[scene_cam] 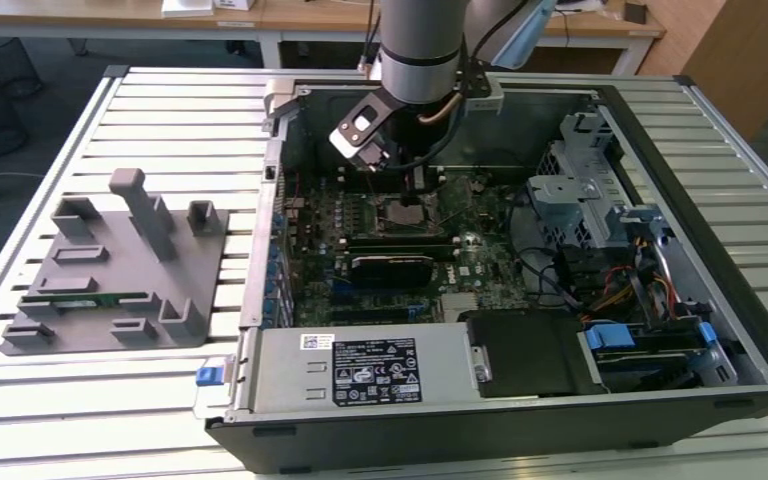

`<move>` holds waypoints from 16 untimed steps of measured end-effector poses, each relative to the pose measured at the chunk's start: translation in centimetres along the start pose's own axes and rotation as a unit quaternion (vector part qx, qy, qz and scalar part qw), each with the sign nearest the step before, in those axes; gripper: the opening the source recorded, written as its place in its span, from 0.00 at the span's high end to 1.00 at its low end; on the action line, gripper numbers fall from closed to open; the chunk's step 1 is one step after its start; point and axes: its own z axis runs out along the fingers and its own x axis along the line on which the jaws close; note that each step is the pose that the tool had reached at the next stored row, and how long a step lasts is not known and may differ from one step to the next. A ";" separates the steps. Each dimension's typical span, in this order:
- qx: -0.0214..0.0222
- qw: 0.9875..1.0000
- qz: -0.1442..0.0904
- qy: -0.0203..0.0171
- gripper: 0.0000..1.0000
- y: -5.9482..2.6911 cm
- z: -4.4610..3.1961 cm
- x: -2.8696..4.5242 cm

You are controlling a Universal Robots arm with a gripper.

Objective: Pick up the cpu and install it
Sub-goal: 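Close the cpu cover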

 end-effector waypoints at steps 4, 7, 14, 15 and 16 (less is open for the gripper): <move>0.000 1.000 0.000 0.000 0.89 0.02 0.00 0.04; 0.000 1.000 0.000 0.000 0.89 0.03 -0.12 0.04; 0.000 1.000 0.000 0.000 0.89 0.03 -0.30 0.05; 0.000 1.000 0.000 0.000 0.89 0.03 -0.31 0.05; 0.000 1.000 0.000 0.000 0.89 0.04 -0.33 0.05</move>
